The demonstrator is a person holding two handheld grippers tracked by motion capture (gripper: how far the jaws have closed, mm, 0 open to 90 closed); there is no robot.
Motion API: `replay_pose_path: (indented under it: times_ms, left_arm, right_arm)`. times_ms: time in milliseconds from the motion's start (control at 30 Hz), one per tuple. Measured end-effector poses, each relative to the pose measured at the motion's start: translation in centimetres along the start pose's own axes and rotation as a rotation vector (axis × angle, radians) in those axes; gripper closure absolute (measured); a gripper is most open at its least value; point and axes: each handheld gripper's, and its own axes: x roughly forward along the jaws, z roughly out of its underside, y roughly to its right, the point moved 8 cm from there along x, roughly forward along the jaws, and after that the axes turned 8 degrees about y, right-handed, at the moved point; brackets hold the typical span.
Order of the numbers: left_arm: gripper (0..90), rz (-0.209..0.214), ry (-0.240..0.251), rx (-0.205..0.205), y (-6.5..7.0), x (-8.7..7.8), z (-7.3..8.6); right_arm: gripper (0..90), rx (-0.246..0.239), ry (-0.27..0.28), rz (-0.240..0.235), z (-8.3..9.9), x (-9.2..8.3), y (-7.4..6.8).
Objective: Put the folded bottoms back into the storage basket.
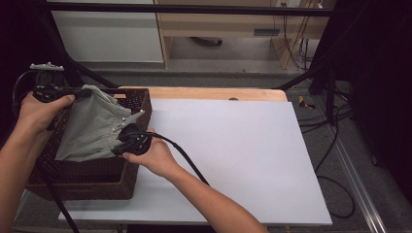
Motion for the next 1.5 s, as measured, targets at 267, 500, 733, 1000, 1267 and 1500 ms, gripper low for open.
replay_pose_path:
  times_ms: [267, 500, 733, 1000, 1267, 1500]
  left_arm:
    - [80.7, -0.002, -0.007, 0.001, -0.1, 0.5, 0.5]
    - [80.6, -0.004, -0.007, 0.013, -0.1, 1.0, 0.7]
    - [80.4, -0.006, -0.007, 0.007, -0.5, 1.6, 1.1]
    - [51.4, -0.054, 0.024, -0.044, -1.2, 2.4, 1.8]
    - [39.8, -0.05, 0.099, -0.031, 1.3, 1.1, 1.6]
    - [28.2, -0.085, 0.105, 0.029, 4.5, -0.4, 2.1]
  right_arm:
    - [86.5, -0.011, -0.011, 0.011, 0.0, 0.3, -0.1]
    - [86.5, 0.003, -0.012, 0.031, -0.2, 0.4, 0.1]
    - [86.3, 0.007, -0.013, 0.05, -0.4, 0.5, 0.3]
    - [59.8, 0.028, 0.039, 0.076, -1.4, -1.2, -0.1]
    - [44.1, 0.035, 0.13, 0.191, -2.2, -6.5, 2.1]
    - [23.0, 0.037, 0.208, 0.3, -2.4, -9.8, 4.4]
